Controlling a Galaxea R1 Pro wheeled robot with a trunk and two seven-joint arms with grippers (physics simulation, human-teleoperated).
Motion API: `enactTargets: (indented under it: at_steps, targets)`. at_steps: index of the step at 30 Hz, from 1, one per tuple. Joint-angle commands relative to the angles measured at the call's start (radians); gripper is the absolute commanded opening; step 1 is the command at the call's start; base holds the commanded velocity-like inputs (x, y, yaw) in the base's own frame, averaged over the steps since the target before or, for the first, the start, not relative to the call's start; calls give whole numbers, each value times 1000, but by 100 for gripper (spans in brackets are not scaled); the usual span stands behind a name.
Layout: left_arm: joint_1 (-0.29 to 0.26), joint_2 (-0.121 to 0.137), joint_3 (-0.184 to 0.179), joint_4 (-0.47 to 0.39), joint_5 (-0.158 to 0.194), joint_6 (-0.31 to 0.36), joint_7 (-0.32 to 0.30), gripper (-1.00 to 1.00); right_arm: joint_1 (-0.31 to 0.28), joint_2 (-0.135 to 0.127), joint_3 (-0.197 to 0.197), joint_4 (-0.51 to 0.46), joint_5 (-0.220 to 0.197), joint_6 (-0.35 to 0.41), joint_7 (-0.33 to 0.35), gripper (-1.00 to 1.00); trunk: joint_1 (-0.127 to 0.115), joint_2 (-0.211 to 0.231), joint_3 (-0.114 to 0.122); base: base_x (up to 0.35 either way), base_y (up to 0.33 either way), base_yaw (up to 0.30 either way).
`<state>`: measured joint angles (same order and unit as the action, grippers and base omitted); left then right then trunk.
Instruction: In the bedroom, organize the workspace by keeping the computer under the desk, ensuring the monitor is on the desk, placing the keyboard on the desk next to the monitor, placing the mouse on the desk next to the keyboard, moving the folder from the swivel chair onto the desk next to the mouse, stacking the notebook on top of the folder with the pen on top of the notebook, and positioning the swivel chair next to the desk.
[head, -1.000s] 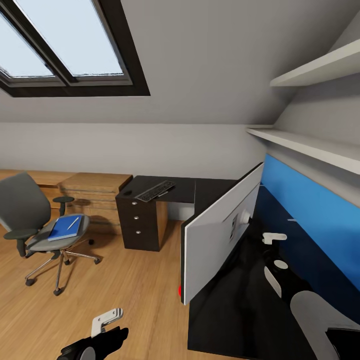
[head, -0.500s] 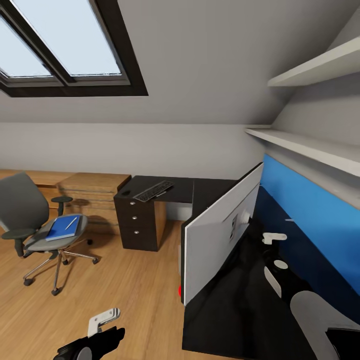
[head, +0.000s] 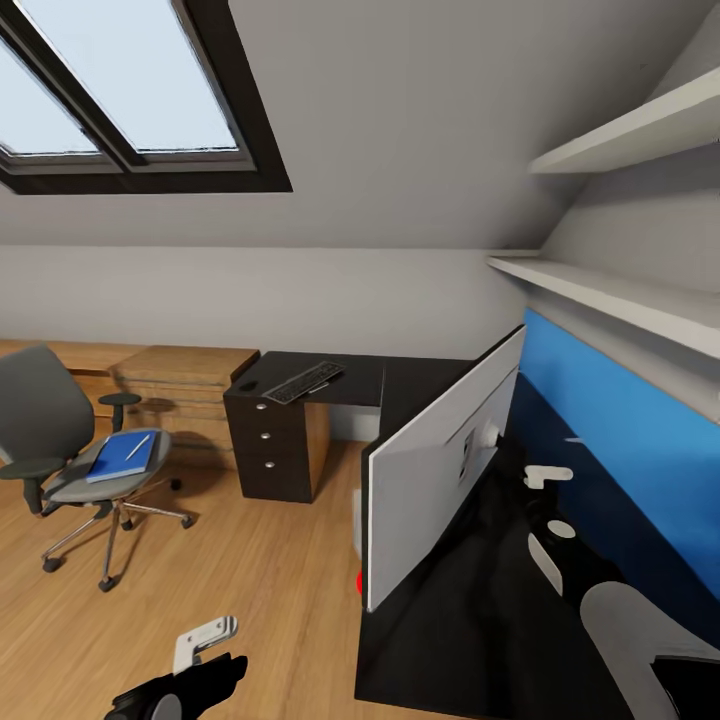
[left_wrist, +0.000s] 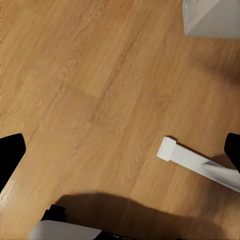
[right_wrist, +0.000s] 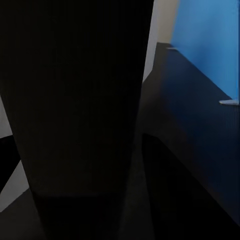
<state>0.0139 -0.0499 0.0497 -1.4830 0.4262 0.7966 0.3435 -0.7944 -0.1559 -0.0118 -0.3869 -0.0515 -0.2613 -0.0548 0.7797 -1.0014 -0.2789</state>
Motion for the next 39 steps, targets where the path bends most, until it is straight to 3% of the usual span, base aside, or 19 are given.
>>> enactTargets:
  at_steps: [1,17,39]
  targets:
    - [0,-1,6,-2,11,3,8,100,-1,0,-1,0,-10,-4,-2,-100,0,-1,0,0,-1,-97]
    - [0,0,16,-2,10,3,8,100,-1,0,-1,0,-10,-4,0,-100,0,-1,7,0,0,-148]
    - [0,1,16,-3,9,2,8,100,0,1,0,-1,-10,-5,4,-100,0,-1,8,1,-2,-7]
